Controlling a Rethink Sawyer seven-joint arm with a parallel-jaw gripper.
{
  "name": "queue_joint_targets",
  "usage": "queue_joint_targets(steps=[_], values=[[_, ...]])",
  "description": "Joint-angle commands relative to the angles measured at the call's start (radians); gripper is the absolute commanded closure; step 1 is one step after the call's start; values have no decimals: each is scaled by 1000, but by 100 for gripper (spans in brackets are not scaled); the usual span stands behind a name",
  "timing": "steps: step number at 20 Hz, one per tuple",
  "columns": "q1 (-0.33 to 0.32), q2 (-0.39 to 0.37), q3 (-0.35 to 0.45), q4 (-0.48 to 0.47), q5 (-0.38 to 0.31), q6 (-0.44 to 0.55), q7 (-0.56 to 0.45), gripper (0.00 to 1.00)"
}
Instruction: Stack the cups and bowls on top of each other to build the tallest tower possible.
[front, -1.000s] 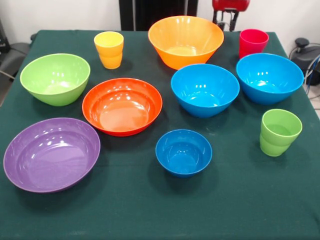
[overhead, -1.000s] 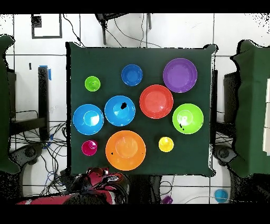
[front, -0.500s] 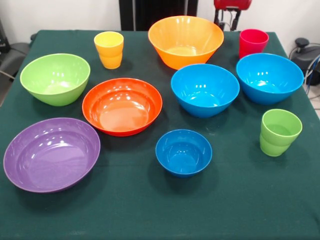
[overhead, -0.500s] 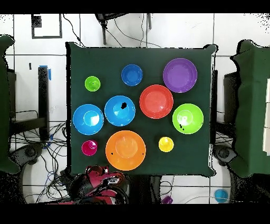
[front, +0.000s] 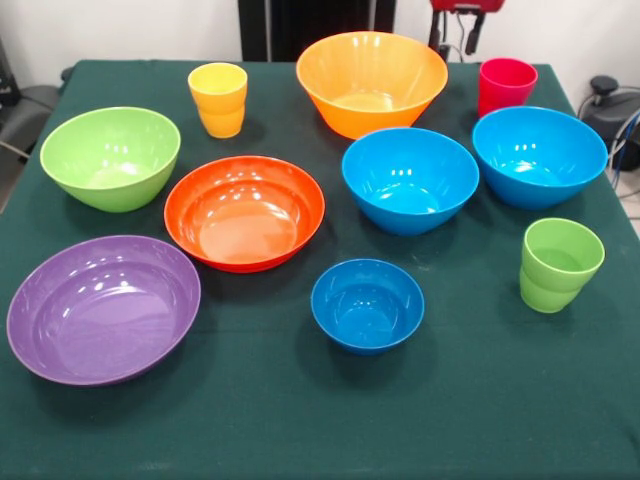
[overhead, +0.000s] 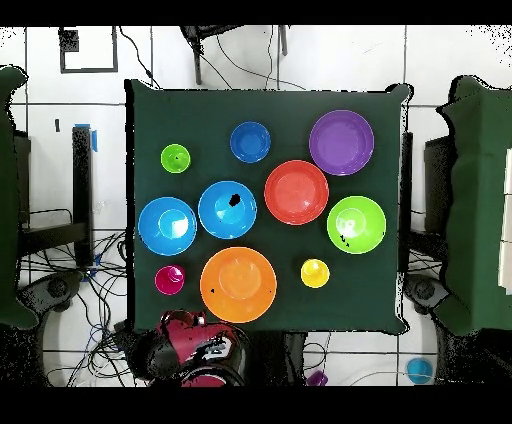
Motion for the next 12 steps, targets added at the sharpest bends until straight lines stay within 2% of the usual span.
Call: queue_joint_targets(steps=[1,7,12], values=[[-26,-64,103,-32,31,139,131,0],[-32,-108,102,-29,29,187,124,0],[-53,-111,97,-52,17,211,103,0]])
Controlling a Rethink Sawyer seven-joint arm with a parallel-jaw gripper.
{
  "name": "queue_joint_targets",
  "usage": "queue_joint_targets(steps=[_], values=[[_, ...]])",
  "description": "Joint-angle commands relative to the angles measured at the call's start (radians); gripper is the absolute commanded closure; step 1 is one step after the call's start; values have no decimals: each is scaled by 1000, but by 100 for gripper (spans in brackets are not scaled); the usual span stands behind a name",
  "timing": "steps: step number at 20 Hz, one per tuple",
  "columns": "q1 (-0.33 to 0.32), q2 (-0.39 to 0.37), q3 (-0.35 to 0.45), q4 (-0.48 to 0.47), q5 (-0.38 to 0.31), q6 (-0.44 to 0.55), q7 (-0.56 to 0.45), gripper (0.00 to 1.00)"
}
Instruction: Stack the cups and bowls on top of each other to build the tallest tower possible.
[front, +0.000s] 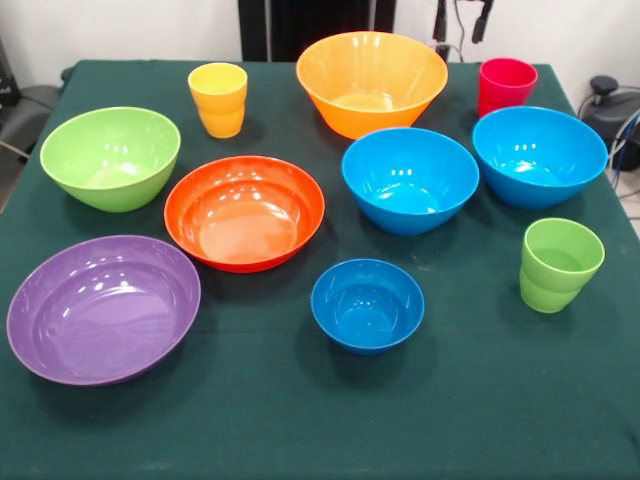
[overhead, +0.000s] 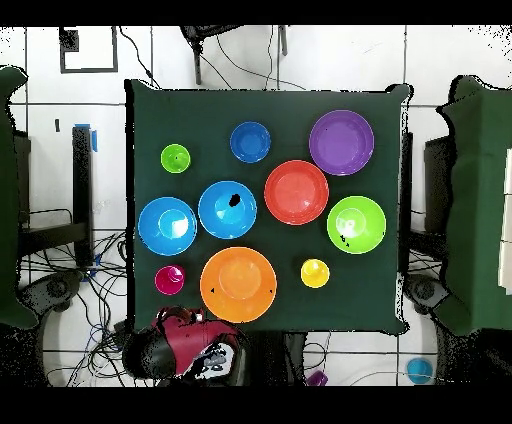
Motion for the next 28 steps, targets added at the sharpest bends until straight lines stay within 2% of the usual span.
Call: queue_joint_targets(steps=[1,18,28], values=[[-48,-21,89,-57,15,127,98,0],[-59,35,58,-126,-8,122,72,0],[-51,39,36,-144,-17,130,66,0]])
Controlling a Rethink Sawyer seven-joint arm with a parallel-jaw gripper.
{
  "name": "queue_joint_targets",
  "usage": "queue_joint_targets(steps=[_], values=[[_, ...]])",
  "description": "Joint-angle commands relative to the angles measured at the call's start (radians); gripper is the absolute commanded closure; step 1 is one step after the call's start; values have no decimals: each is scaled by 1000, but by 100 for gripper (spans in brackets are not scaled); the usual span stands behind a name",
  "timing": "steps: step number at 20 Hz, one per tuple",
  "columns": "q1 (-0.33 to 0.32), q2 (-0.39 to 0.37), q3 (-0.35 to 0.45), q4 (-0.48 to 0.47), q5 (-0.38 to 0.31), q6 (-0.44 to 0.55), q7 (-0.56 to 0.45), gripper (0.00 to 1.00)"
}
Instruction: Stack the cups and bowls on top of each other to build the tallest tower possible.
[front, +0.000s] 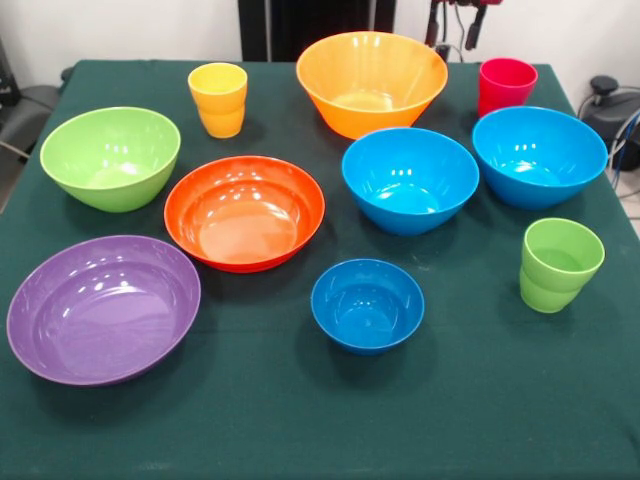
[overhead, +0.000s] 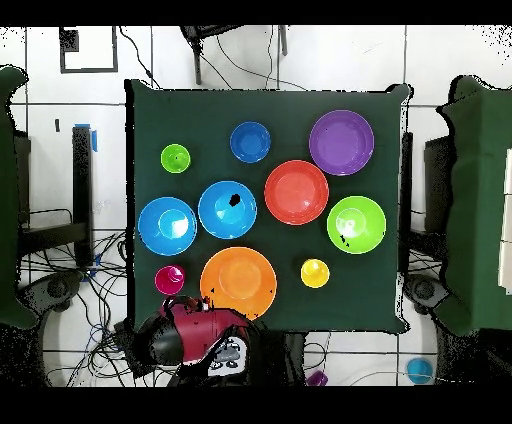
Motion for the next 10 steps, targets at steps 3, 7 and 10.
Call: queue_joint_targets(steps=[3,7,10], values=[[-12,57,37,-115,-22,86,55,0],[-5,65,30,-137,-17,94,55,0],[5,60,20,-141,-14,98,60,0]])
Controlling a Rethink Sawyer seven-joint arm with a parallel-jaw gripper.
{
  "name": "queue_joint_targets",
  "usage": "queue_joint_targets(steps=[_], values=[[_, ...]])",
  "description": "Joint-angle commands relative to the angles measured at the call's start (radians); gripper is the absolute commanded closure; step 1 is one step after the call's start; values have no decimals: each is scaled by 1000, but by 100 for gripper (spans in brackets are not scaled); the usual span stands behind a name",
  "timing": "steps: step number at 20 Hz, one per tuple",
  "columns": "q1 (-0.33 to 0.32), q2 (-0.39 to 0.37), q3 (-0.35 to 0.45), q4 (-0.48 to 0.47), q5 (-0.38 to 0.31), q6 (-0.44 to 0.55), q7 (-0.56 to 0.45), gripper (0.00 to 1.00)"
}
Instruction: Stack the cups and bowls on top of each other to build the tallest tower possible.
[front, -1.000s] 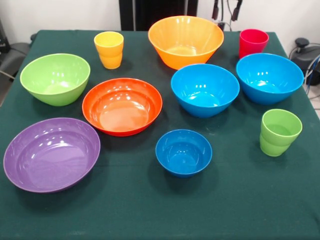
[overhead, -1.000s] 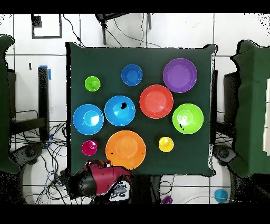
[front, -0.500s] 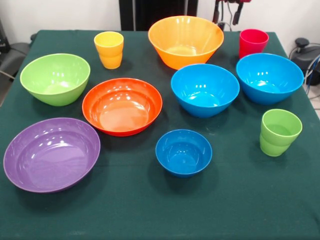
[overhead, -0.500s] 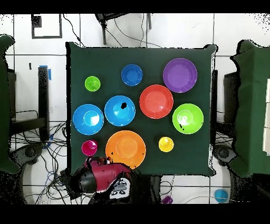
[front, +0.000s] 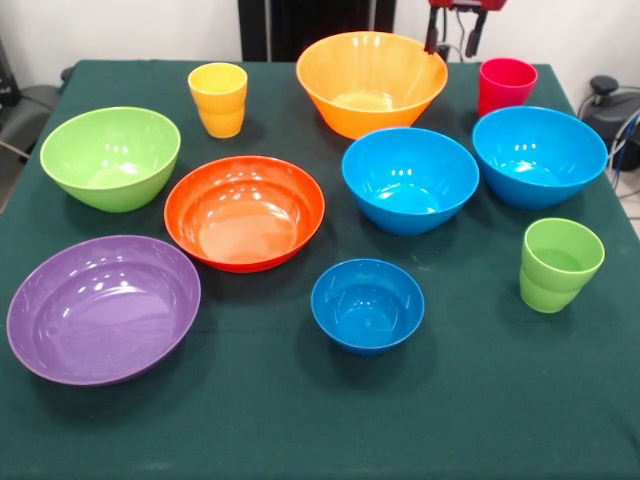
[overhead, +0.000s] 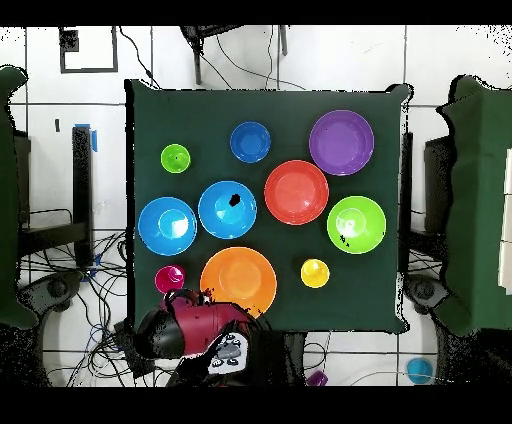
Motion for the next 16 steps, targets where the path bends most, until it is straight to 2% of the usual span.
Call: queue_joint_targets(steps=[1,10,14,16], values=[[8,59,27,-111,-13,99,60,0],[59,88,-15,-176,10,124,79,0],[113,92,-46,-193,38,138,115,0],[121,95,-54,-203,42,149,117,0]])
